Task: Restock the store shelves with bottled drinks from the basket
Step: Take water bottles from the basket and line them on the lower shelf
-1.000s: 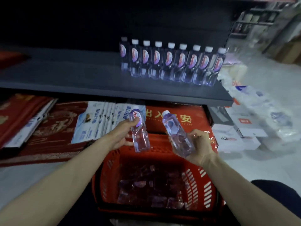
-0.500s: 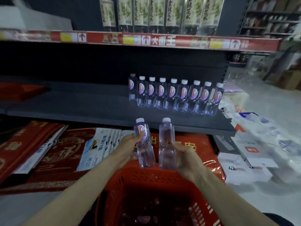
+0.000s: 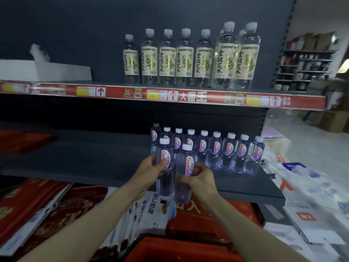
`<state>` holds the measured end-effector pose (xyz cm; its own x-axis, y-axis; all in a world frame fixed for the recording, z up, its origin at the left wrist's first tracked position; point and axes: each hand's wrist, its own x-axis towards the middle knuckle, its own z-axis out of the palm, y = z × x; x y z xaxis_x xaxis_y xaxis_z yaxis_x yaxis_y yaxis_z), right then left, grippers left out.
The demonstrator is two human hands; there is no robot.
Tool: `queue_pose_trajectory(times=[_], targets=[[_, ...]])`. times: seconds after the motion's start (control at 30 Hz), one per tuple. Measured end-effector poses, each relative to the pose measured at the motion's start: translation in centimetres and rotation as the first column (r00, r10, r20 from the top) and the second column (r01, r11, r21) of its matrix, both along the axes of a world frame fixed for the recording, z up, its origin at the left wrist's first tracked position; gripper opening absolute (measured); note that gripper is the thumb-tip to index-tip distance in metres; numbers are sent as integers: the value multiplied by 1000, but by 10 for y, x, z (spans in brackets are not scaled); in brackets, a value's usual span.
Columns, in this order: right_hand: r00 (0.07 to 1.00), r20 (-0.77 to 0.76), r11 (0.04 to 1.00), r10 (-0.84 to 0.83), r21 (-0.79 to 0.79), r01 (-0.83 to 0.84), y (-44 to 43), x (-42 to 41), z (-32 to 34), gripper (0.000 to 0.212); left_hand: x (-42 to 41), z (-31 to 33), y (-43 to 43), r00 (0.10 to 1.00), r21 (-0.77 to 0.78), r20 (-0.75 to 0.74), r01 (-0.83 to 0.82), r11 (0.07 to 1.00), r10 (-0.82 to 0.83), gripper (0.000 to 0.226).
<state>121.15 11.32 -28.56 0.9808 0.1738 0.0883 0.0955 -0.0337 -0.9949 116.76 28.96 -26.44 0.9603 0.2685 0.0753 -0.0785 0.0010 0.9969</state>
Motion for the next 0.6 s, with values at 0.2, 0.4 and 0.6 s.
queue_pose_trajectory(times=[0.2,0.4,0.6], targets=[[992,98,988,-83,-123,94,27,30,0,64,28,-10,13,991,51,128,-56,997,50,26],[974,164,971,-157,-155,183,44,51,-24,63,44,-37,14,973,135,232,-46,990,13,39],[967,198,973,-163,-131,191,55,78,-31,62,70,-57,19,970,137,241,-77,988,43,47]])
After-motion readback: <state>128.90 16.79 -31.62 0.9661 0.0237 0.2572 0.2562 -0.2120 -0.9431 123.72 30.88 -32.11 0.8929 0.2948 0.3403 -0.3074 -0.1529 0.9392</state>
